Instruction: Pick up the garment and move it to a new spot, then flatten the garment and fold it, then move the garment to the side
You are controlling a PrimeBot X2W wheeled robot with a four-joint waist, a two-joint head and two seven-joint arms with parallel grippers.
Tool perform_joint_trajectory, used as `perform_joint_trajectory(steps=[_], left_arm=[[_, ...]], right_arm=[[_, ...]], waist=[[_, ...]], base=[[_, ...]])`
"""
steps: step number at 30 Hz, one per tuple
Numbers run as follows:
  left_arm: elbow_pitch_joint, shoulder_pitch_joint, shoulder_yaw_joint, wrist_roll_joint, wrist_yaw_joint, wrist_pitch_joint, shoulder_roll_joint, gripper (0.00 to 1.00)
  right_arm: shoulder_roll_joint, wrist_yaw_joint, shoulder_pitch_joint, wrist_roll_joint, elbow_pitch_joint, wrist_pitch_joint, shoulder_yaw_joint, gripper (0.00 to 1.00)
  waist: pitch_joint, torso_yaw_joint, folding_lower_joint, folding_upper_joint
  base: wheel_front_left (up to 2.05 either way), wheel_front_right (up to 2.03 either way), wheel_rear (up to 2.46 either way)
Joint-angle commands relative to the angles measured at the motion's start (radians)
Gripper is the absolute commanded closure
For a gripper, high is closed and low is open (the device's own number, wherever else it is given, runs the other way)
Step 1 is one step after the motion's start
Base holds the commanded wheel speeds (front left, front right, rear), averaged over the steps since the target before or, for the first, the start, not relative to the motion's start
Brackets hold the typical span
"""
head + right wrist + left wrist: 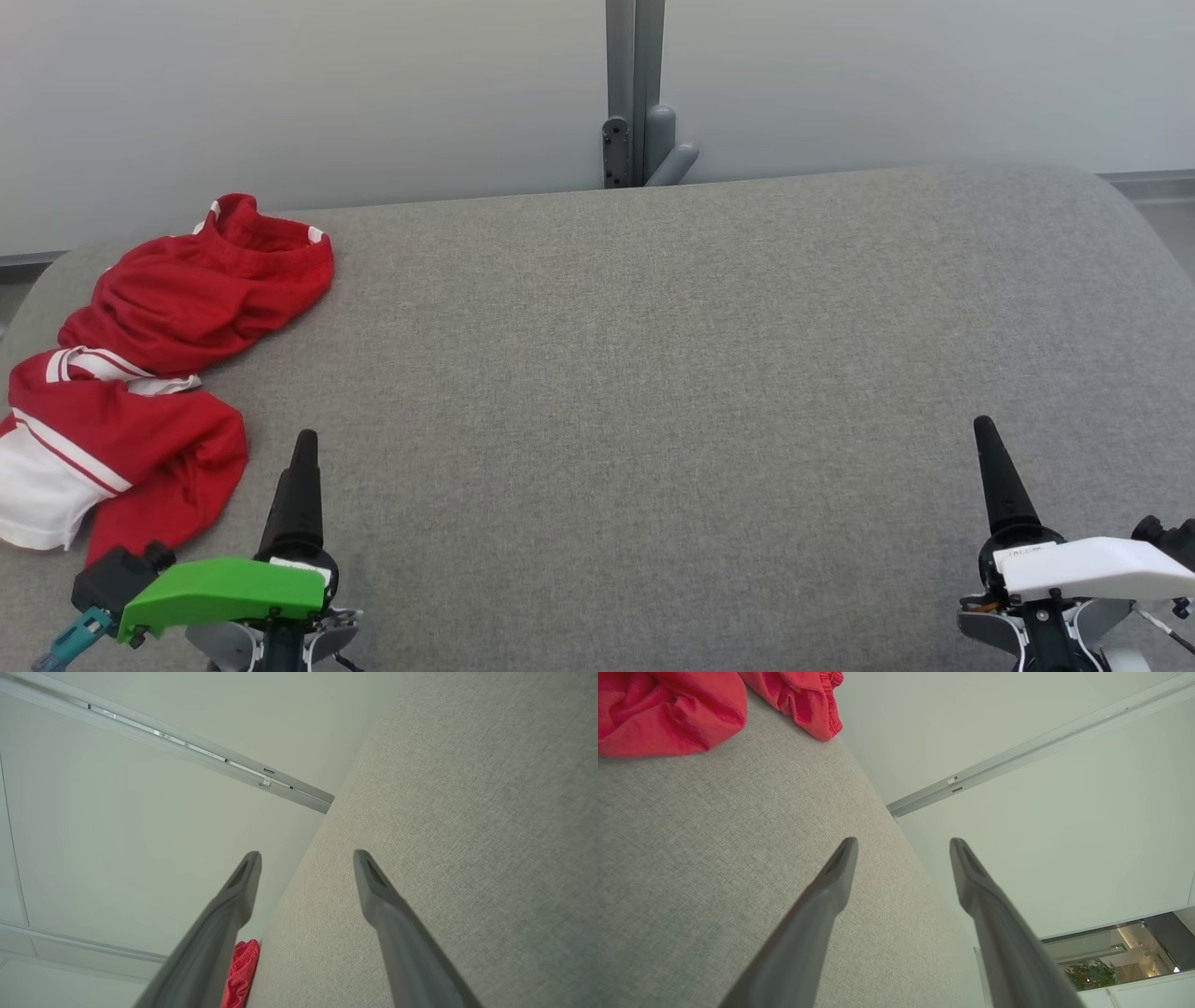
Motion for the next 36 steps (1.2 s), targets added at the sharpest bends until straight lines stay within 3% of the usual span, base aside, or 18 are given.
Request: perform_joint_trajectory(steps=[1,15,36], left_arm=[[-0.025,-0.004,-0.006,0.037,0.006,-0.010,0.007,0.00],[-0.059,0.014,-0.050,0.305,0.037,-0.064,0.009,0.00],[-0.069,0.047,-0.093,0.623,0.073,-0.133,0.011,0.00]], right_arm=[[-0.007,0.000,0.002,-0.035,-0.027,-0.010,0.001,0.00],[-0.009,0.000,0.026,-0.255,-0.088,-0.053,0.019,0.00],[-0.011,0.001,0.055,-0.579,-0.117,-0.108,0.060,0.00]], waist=[[0.000,0.000,0.0000,0.0000],[-0.003,-0.001,0.0000,0.0000],[-0.013,0.000,0.0000,0.0000]], base=[[0.00,0.00,0.00],[0.00,0.00,0.00],[0.00,0.00,0.00]])
